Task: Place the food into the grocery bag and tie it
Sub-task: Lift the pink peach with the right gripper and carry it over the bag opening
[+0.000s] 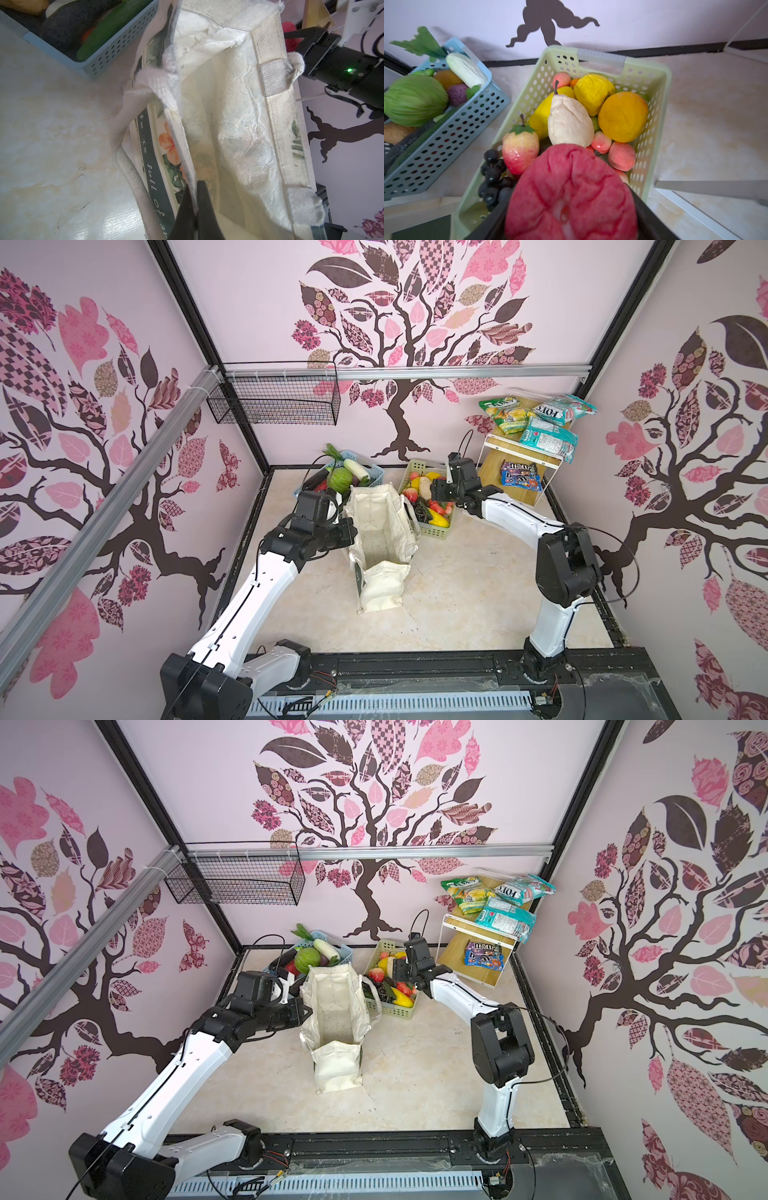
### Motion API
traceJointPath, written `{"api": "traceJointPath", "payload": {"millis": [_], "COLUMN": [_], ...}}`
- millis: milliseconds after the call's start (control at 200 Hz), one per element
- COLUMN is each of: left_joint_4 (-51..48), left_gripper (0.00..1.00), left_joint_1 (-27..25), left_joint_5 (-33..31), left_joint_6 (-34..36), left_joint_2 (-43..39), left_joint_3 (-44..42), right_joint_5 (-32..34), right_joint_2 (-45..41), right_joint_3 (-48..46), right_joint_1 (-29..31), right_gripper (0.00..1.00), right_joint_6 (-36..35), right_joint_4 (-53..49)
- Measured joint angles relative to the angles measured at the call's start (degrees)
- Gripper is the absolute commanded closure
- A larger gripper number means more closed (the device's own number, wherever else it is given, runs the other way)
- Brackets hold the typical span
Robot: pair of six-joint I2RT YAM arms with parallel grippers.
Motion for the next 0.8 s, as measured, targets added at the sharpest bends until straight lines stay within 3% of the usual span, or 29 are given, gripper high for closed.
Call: {"api": "traceJointPath", "payload": {"millis": [210,360,800], "left_joint_4": [0.8,1.0,1.0], "left_gripper": [0.96,0.96,0.97], "left_joint_1": [0.0,0.0,0.0], "left_joint_5": [0.0,0.1,-0.1], "left_joint_6": [0.0,0.0,0.0], "left_joint_2": [-0.1,-0.2,-0.2], "left_joint_3": [-0.6,-0.7,-0.7], "right_joint_5": [-1.6,-1.9,-1.1], "right_joint_2": [-4.9,-7.7,-12.4], "right_joint_3": [2.7,5.5,6.9], "right_joint_1": [0.9,5.2,30.8], "right_gripper": [0.28,0.29,0.28], "right_joint_6": [-2.0,-3.8,-8.8], "right_joint_4": [-3.8,-6.3,-9.8]}}
